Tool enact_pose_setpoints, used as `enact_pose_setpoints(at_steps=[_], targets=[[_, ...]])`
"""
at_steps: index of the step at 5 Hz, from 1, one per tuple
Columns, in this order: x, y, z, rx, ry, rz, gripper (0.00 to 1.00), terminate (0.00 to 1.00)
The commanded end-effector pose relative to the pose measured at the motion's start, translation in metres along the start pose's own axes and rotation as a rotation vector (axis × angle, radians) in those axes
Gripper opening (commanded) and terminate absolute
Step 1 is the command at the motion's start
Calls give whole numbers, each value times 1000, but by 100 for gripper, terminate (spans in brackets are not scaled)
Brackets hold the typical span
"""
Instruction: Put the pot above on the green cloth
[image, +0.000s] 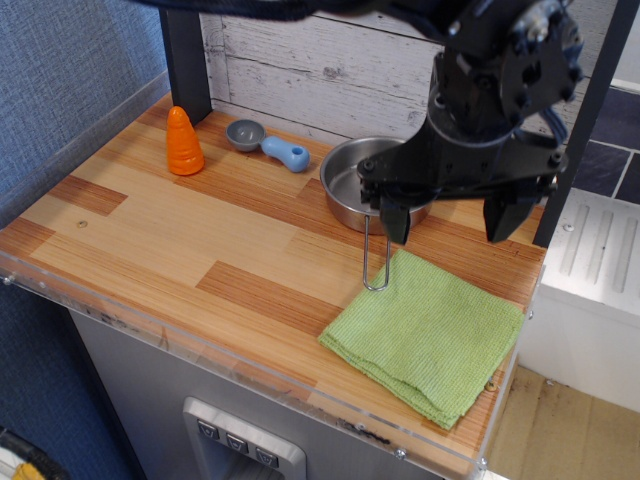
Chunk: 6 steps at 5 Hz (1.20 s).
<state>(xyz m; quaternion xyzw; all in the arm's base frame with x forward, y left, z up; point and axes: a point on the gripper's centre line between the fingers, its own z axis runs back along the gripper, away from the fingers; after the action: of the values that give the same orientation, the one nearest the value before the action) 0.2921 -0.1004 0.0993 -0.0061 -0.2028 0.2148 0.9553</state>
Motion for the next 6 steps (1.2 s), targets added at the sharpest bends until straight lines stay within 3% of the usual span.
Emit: enact_pose_setpoints(at_steps=[1,2,3,4,6], targets=[[23,41,-3,59,-20,188,100,0],[31,59,-7,136,-48,275,100,0],[43,75,-12,97,-35,404,100,0],[51,88,-27,19,-30,510,100,0],[70,100,-53,-114,-60,630,100,0]])
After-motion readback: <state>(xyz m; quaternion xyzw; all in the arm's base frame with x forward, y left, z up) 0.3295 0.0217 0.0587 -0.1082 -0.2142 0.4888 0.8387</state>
